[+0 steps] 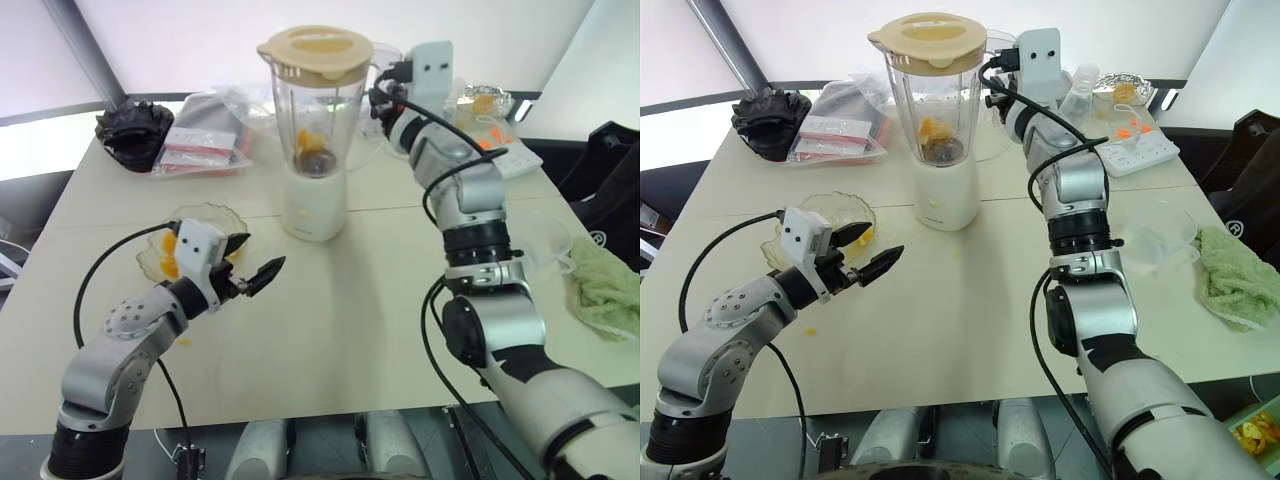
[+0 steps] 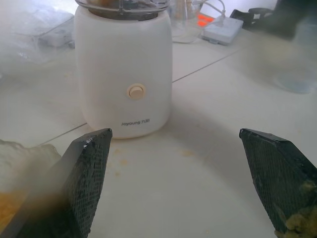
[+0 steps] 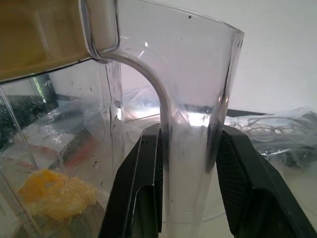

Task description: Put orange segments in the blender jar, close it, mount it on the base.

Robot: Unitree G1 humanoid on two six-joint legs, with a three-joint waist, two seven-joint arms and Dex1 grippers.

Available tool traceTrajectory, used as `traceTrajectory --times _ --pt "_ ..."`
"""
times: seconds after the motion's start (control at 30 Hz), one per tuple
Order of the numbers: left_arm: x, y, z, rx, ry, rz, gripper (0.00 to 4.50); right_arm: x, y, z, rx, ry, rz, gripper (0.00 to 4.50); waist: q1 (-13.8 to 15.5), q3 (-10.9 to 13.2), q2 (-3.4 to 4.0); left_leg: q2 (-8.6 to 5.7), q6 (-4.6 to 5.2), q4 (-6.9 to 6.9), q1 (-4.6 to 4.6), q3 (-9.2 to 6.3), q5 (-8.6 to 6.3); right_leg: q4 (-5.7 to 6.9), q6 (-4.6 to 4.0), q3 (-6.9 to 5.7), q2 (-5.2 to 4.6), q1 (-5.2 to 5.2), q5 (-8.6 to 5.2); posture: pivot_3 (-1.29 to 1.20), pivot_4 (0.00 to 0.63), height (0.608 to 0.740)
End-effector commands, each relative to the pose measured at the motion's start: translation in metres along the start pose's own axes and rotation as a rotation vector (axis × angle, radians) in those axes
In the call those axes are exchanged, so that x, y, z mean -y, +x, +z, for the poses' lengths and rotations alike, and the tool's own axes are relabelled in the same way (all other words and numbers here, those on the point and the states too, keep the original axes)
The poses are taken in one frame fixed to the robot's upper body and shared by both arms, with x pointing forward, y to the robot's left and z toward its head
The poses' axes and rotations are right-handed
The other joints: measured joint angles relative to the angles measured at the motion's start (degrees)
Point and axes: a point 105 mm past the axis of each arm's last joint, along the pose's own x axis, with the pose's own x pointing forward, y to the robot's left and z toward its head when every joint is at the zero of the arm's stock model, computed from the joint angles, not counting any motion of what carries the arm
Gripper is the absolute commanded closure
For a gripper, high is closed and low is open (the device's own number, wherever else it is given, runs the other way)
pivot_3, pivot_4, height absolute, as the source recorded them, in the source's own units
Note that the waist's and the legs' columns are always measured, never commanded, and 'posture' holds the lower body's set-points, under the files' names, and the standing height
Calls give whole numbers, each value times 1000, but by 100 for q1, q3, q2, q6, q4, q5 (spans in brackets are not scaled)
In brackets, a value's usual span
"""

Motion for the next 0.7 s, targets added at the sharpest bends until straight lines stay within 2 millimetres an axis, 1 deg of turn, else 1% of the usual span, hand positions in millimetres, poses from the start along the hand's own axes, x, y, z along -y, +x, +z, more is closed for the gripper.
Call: traceTrajectory --times 0.03,0.13,0.37,0.53,0.7 --pt "0 -2 9 40 35 14 238 -5 0 6 11 -13 4 3518 -1 0 0 0 0 0 1 0 0 0 0 1 0 0 0 0 150 740" --pt "1 -2 9 40 33 15 238 -7 -1 5 5 -45 11 3518 -2 0 0 0 0 0 4 1 0 1 0 1 0 3 0 0 150 740" --pt "2 -1 9 37 29 9 238 -8 -8 0 -9 -48 -15 3518 4 0 0 0 0 0 4 0 0 1 0 0 0 3 0 0 150 740" --pt "3 1 10 37 27 2 238 -10 -13 -7 -21 -46 -27 3518 2 -1 0 0 0 0 5 0 0 1 0 0 0 4 0 0 150 740" --pt "2 2 10 36 30 -4 238 -14 -16 -8 -27 -49 -31 3518 2 -1 0 0 0 0 6 -1 0 1 0 0 0 5 0 0 150 740"
